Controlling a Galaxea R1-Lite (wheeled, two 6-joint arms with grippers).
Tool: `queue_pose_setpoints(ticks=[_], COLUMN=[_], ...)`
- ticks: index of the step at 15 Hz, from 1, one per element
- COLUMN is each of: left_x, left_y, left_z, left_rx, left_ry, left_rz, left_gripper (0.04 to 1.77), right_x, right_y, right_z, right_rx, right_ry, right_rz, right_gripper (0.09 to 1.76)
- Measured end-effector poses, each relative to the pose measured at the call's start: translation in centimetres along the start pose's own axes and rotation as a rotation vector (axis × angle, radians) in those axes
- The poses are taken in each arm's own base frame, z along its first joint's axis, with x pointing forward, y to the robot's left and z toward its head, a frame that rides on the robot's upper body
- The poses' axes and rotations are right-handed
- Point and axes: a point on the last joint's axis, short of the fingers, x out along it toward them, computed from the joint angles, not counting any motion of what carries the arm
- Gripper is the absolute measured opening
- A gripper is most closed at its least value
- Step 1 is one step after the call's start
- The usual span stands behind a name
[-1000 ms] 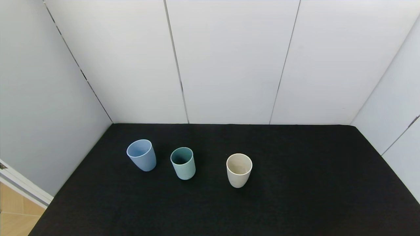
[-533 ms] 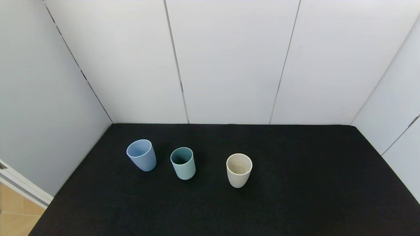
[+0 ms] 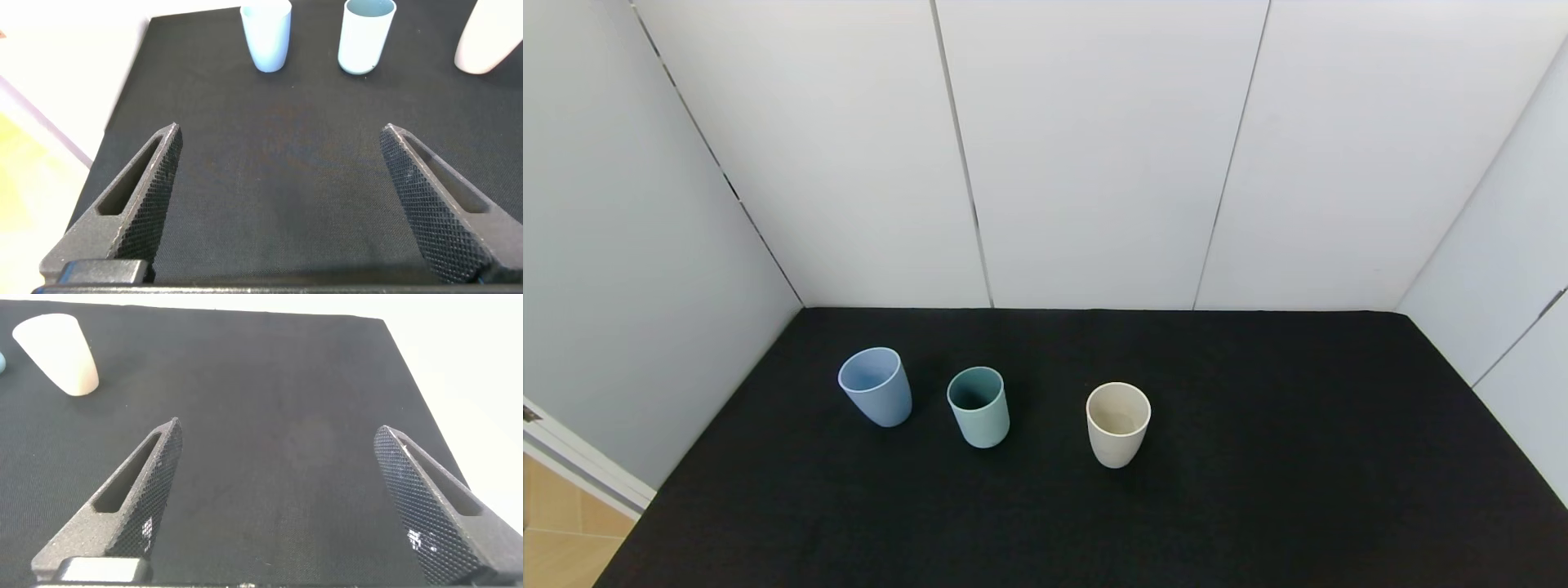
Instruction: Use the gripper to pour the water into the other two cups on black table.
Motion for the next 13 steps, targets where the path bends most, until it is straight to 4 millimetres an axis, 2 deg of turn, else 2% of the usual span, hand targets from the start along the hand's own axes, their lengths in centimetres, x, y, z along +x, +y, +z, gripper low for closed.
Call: queue_pose_setpoints(ticks=[13], left_x=[0.0], left_y=[0.0], left_z=[0.0], left_rx=[0.0], left_ry=[0.0], left_rz=[0.0], left_gripper=[1.72], right_x=[0.0], right_y=[0.0], right_z=[0.0], right_rx=[0.0], right_ry=[0.0], right_rz=[0.0], right_gripper=[1.71])
